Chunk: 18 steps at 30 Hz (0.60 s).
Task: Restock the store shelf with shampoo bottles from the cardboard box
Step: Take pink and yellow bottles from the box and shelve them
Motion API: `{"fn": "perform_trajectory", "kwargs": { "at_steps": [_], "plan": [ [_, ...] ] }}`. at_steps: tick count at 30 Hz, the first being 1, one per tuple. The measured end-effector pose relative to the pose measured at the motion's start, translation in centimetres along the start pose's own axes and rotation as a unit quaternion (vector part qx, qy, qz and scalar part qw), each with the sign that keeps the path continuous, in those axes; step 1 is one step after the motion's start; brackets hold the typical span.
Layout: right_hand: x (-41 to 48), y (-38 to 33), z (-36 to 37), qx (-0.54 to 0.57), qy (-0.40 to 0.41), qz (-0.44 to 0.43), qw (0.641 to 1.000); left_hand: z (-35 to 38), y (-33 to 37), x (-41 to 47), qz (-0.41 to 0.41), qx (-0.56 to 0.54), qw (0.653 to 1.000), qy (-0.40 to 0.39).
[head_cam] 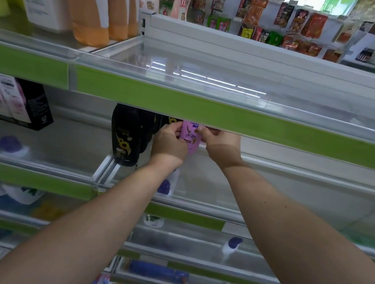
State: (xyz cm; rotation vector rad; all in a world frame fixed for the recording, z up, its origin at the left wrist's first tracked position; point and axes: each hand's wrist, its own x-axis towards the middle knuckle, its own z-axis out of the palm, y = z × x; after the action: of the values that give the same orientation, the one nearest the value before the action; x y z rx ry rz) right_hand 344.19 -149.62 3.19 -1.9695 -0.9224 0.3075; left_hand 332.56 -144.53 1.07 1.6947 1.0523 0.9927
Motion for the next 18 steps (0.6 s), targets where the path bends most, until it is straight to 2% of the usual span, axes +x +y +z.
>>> {"fn": "perform_trajectory", "kwargs": {
  "at_steps": [6, 10, 12, 18],
  "plan": [
    [-0.4, -0.1, -0.4, 0.029, 0.005, 0.005, 1.000, -0.1, 0.3, -0.4, -0.002, -0.002, 1.000, -0.009],
    [-0.9, -0.3, -1.6, -0.007, -0.018, 0.008, 1.000, -0.4, 0.4, -0.6, -0.005, 0.007, 1.000, -0.011],
    [-1.5, -0.2, -2.8, 0.012, -0.013, 0.026, 0.999, -0.6, 0.3, -1.1, -0.001, 0.013, 1.000, -0.009],
    [-4.5, 3.0, -5.7, 0.023, 0.005, 0.026, 0.999, -0.1, -0.2, -4.0, -0.010, 0.017, 1.000, -0.012]
  ]
}}
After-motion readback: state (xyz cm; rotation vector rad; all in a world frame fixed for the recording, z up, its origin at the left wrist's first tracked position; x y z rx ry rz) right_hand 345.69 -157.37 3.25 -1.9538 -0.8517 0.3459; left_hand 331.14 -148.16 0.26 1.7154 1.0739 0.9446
